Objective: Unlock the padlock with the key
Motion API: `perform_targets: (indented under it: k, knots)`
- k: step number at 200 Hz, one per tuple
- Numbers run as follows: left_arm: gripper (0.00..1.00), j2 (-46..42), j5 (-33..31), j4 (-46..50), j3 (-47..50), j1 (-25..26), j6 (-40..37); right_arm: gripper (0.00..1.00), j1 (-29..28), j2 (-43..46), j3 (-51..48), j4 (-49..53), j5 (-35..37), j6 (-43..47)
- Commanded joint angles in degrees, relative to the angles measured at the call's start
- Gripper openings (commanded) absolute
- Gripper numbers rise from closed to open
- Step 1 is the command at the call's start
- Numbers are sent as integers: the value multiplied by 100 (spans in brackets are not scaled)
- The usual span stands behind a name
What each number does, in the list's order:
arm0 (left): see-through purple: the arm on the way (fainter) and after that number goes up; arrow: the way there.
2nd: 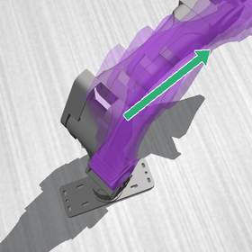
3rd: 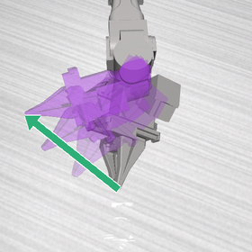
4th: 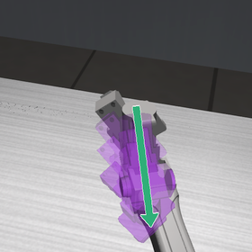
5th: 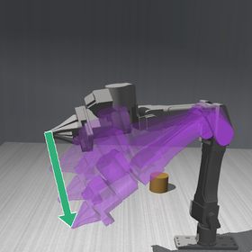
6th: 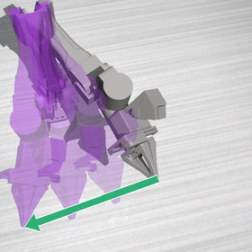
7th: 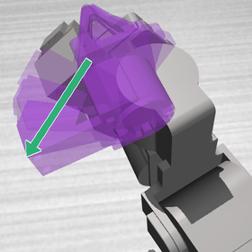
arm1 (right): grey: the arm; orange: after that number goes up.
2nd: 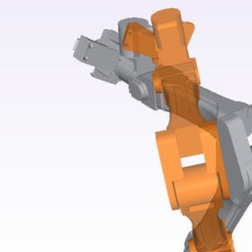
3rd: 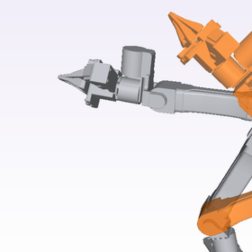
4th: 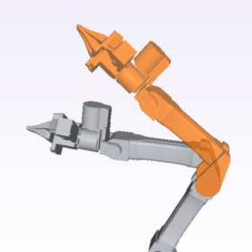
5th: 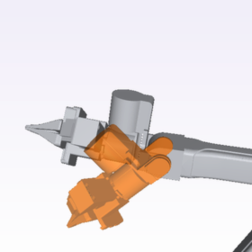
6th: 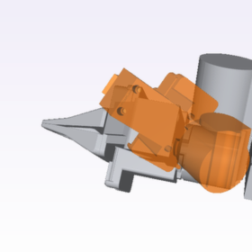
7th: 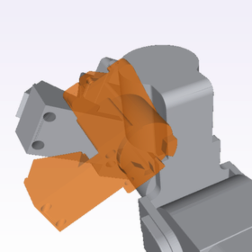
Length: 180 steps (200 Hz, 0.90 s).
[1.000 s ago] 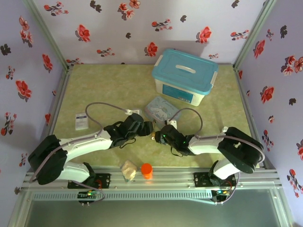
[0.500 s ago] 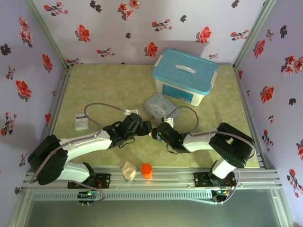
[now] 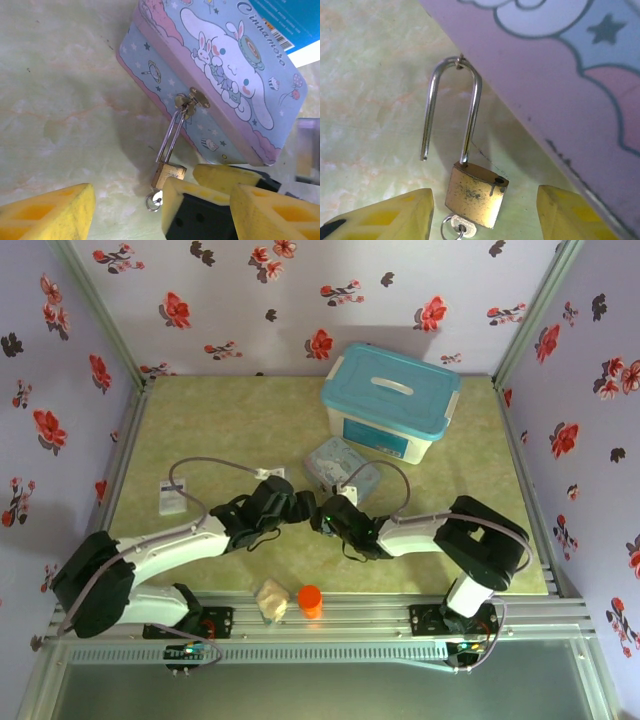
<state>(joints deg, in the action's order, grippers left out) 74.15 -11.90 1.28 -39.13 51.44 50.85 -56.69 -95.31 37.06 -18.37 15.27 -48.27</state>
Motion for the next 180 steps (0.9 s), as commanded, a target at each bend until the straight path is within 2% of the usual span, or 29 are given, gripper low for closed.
perform_targets:
  k: [1, 66, 109, 143, 167, 180]
  knots:
    - [71, -152, -3, 63, 108, -72, -31, 55, -30, -221, 201, 198, 218, 25]
    - [71, -146, -5, 1, 189, -128, -19, 49, -18, -621, 252, 116, 240, -14]
    - [71, -152, -1, 6, 197, -182, -75, 53, -65, -752, 229, -315, 152, -340]
    - [71, -190, -10, 4, 192, -230, -95, 56, -110, -882, 548, 277, 561, -429]
    - [71, -164, -5, -16, 204, -240, -92, 51, -106, -1217, 913, 966, 868, -438]
    - [71, -170, -1, -40, 241, -240, -92, 46, -107, -1396, 932, 1047, 897, -459]
